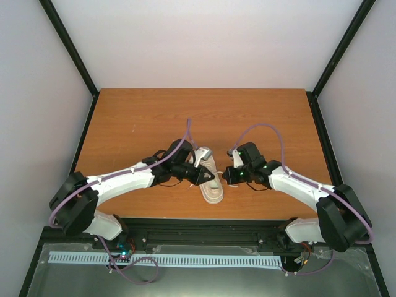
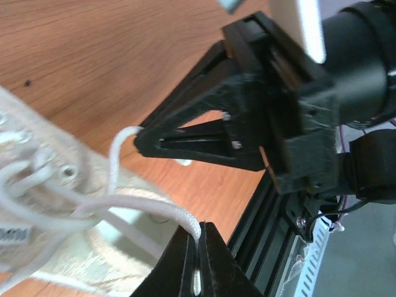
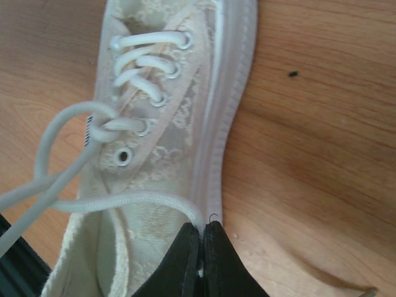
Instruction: Tie the shoes
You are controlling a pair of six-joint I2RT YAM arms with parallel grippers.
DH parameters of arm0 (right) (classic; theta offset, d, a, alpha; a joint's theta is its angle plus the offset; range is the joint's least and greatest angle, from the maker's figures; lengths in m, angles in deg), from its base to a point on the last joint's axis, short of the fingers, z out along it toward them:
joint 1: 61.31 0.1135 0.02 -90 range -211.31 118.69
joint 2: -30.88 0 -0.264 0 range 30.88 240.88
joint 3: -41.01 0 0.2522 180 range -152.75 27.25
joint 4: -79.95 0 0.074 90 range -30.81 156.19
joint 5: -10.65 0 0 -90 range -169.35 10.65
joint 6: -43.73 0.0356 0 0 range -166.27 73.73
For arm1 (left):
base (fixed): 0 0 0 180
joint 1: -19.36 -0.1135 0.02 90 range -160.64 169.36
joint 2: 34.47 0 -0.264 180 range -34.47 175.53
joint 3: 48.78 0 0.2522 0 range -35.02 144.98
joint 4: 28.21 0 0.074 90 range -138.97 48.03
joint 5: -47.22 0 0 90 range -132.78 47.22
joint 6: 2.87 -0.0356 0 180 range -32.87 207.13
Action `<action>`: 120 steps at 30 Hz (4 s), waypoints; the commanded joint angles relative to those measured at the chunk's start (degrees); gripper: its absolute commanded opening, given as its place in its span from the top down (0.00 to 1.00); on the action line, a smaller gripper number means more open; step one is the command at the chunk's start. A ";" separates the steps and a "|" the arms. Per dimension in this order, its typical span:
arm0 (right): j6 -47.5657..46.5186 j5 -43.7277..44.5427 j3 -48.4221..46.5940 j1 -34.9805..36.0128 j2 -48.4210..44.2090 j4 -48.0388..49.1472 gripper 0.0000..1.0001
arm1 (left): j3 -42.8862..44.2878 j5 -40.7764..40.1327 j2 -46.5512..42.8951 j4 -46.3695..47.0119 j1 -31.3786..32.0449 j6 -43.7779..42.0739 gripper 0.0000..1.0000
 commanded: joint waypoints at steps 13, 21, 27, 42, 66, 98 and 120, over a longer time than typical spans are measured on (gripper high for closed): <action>-4.39 -11.24 -2.94 -2.56 0.41 4.62 0.97 | 0.39 -3.39 4.06 -4.30 5.26 -4.43 0.77; -4.12 -9.79 -1.84 -2.47 0.91 5.09 0.97 | -2.63 -13.56 -9.76 -5.31 4.01 2.88 0.32; -4.49 -9.76 -1.59 -2.51 1.02 4.88 0.97 | -2.13 -13.50 -8.24 -6.25 -0.99 7.34 0.28; -4.53 -9.32 -0.74 -2.47 0.15 4.99 0.97 | -1.76 -10.31 2.62 4.90 -5.28 17.56 0.56; -6.80 -7.67 -3.90 -2.06 2.36 5.53 0.97 | -2.12 -9.24 5.41 8.87 -5.28 19.74 0.99; -9.09 -9.21 -9.31 3.68 15.39 7.97 0.97 | -4.84 -12.98 1.89 10.96 -5.28 15.98 0.99; -7.02 -6.14 -9.00 3.77 15.15 6.40 0.97 | -8.55 -7.77 -0.32 16.48 -5.33 10.77 0.99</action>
